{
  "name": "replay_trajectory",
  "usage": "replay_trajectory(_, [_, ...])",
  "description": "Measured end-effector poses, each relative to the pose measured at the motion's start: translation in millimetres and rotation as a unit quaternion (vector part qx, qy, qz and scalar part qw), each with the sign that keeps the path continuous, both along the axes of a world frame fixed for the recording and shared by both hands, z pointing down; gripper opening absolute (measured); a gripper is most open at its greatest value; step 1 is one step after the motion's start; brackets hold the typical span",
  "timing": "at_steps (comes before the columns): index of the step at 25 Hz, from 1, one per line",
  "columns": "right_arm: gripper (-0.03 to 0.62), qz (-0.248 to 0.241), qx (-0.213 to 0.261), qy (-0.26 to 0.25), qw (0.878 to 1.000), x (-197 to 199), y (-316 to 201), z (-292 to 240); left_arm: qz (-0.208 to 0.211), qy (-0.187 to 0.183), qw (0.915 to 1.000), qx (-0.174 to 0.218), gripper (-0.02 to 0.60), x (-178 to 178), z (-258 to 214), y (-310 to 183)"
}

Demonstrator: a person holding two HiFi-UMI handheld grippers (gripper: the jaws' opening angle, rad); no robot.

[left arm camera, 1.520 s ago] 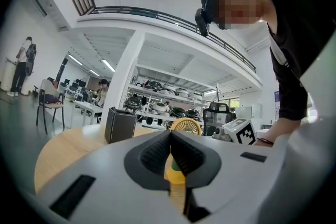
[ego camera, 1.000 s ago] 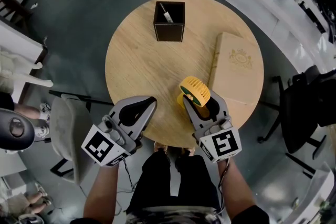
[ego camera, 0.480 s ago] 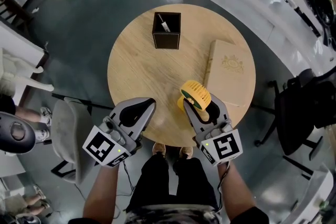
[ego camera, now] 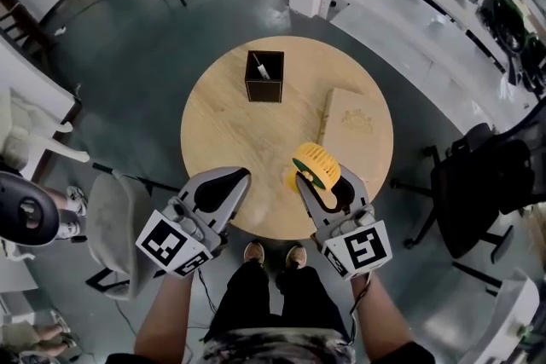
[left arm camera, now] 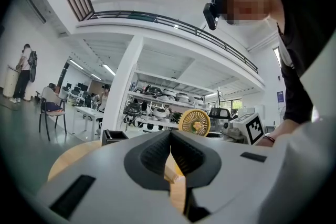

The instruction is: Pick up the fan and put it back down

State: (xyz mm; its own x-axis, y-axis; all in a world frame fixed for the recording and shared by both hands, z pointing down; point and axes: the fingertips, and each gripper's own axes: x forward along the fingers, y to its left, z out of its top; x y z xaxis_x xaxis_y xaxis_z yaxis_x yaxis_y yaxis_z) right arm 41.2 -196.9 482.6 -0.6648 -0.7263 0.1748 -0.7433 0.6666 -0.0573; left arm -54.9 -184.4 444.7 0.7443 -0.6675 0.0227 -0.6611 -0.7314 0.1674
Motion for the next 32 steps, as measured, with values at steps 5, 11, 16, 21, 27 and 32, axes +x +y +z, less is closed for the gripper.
replay_trajectory(5, [0.164,0.004,0.005,0.002,1.000,6,9,-38,0.002,0.006,1.0000,-0.002,0.018,4,-31,8])
replay_trajectory(11, [0.163,0.013,0.012,0.004,1.000,12,17,-90,0.011,0.005,0.9999,0.002,0.018,7,-80,11])
replay_trajectory(16, [0.163,0.019,0.017,0.004,1.000,13,21,-134,0.019,0.000,0.9998,0.006,0.018,9,-118,16])
replay_trajectory(21, [0.161,0.023,0.029,0.001,0.999,12,25,-173,0.028,0.002,0.9995,0.013,0.018,10,-149,20])
replay_trajectory(27, [0.161,0.024,0.042,-0.003,0.999,5,29,-200,0.032,0.004,0.9993,0.020,0.018,4,-168,23])
replay_trajectory(32, [0.161,0.024,0.046,-0.001,0.999,5,32,-207,0.037,0.002,0.9991,0.022,0.018,7,-173,22])
